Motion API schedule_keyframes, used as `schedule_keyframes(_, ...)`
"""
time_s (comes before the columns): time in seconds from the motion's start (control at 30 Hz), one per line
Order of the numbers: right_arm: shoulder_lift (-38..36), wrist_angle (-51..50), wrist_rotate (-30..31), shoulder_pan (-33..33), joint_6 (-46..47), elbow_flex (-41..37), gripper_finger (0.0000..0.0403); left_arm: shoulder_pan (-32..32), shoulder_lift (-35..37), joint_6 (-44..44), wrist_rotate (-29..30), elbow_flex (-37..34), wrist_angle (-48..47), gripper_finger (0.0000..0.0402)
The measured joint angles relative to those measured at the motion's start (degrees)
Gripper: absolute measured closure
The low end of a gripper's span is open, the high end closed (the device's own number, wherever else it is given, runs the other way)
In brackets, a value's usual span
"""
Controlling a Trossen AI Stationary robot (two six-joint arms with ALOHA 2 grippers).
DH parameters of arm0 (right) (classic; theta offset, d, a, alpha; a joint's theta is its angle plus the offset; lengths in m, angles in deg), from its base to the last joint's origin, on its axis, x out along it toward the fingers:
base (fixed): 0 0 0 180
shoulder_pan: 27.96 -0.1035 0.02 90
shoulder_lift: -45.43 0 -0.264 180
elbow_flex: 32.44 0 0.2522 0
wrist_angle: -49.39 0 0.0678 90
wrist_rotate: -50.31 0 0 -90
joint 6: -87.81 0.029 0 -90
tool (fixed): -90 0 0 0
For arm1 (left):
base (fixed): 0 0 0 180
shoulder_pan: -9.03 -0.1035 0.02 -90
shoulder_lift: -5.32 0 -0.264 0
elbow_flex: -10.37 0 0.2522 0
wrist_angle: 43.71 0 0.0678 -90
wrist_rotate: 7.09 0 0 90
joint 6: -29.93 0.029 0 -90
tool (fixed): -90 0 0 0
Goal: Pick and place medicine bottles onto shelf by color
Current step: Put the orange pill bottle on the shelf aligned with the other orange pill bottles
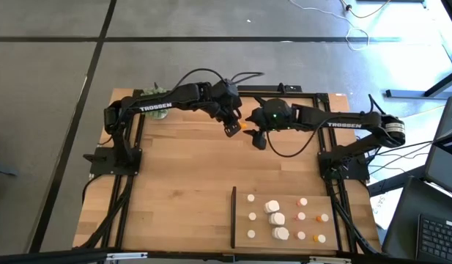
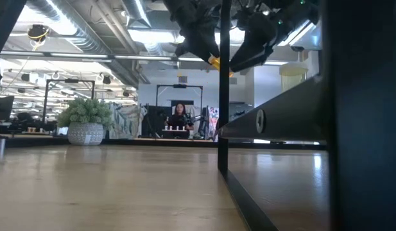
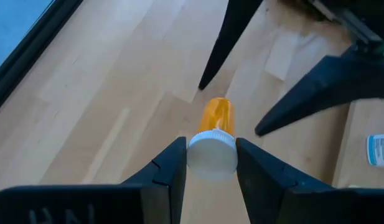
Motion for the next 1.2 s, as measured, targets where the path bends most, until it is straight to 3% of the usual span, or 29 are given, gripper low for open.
schedule_keyframes(0.47,4.1,9.1,0.0,0.0,-3.4,0.0,0.0159,0.0,0.0,-0.9,0.0,0.0,0.1,0.0287)
schedule_keyframes(0.93,4.1,9.9,0.0,0.0,-0.8,0.0,0.0159,0.0,0.0,-1.5,0.1,0.0,-0.2,0.0287)
schedule_keyframes(1.2,4.1,10.0,0.0,0.0,0.0,0.0,0.0199,0.0,0.0,-1.5,0.0,0.0,-0.9,0.0287)
